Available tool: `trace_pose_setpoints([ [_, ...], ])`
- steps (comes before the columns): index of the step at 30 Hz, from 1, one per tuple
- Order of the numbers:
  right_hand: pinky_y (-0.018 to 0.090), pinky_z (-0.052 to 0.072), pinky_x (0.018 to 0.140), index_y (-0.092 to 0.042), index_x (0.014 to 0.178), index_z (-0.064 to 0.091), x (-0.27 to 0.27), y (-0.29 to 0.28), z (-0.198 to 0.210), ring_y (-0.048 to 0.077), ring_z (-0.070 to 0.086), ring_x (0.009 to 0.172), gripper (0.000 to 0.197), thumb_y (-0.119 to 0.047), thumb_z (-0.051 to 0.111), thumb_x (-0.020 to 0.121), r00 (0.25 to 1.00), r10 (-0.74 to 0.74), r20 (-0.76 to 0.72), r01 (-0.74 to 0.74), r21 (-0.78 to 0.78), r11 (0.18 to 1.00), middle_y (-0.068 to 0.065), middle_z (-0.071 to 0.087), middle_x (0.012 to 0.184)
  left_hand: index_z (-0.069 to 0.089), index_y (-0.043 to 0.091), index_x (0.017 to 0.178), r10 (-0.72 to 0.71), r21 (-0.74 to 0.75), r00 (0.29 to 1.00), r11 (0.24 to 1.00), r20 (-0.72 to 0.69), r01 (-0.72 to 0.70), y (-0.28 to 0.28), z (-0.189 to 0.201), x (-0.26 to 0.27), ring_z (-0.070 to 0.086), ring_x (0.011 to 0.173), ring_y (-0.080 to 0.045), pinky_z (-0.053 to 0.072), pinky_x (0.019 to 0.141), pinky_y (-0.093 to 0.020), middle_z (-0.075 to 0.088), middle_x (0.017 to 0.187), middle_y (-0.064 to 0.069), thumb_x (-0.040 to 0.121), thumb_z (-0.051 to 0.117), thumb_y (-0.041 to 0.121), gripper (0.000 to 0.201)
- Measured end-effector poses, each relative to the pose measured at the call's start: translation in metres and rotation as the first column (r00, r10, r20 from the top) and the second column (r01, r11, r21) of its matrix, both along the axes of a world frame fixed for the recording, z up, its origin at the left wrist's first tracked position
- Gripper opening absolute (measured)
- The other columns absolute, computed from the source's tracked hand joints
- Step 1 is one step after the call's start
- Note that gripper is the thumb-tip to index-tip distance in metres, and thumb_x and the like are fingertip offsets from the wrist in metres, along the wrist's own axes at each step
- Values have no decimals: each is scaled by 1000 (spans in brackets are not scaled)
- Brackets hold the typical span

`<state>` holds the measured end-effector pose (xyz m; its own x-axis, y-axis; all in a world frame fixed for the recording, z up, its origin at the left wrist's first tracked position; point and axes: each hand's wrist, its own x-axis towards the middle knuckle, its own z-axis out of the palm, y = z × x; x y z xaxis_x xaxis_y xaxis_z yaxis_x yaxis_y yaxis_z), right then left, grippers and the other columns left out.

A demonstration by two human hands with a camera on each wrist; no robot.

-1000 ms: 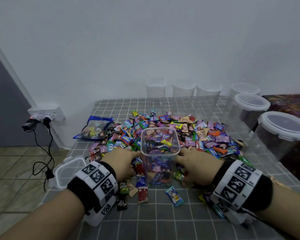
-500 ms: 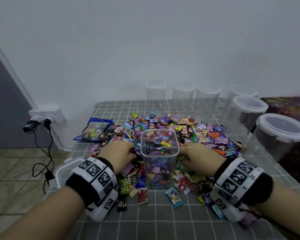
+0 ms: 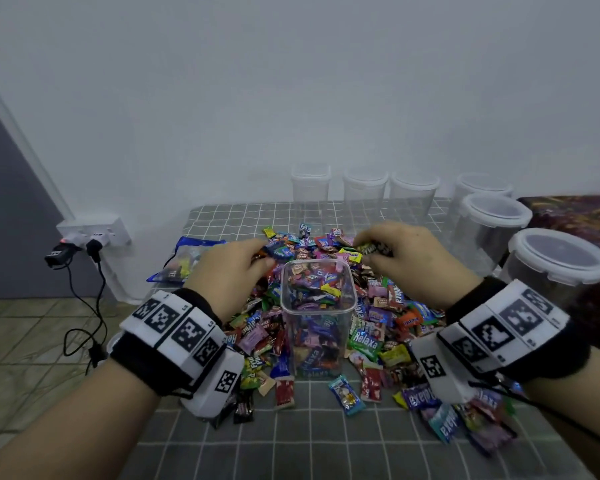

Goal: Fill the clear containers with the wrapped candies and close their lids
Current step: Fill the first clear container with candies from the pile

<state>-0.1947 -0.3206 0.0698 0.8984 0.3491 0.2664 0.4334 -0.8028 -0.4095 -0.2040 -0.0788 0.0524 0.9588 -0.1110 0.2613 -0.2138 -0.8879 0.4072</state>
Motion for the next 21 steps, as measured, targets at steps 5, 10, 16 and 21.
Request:
trace_pose_setpoints([
  [5,9,33,72,-19,109,66,-12,18,19,4,47,89,20,-15,60,90,990,107,91,-118,127,985,-9,56,95,64,16,97,-32,-48,997,998,66,36,-4,11,0,49,64,-11,33,55,-27,57,70,4,94,52,31,20],
  [10,18,38,83,-20,110,65,-22,40,15,5,51,94,22,-15,61,89,971,222,95,-234,147,961,-8,60,101,66,21,100,-21,-79,996,996,91,28,-5,13,0,57,74,-18,45,68,-36,65,76,1,92,54,35,21],
  [16,28,40,88,-17,113,64,-24,49,-5,14,53,101,24,-17,61,89,956,282,86,-285,31,958,-1,60,111,68,21,100,-34,-103,995,994,96,44,-8,15,-4,59,77,-19,46,71,-37,66,79,1,91,56,34,20],
  [21,29,44,85,-16,111,64,-24,46,-6,15,54,102,22,-15,59,89,959,275,69,-279,46,959,-1,60,113,68,23,101,-36,-139,995,989,90,48,-11,16,-6,57,74,-15,40,63,-31,63,75,5,91,57,35,19],
])
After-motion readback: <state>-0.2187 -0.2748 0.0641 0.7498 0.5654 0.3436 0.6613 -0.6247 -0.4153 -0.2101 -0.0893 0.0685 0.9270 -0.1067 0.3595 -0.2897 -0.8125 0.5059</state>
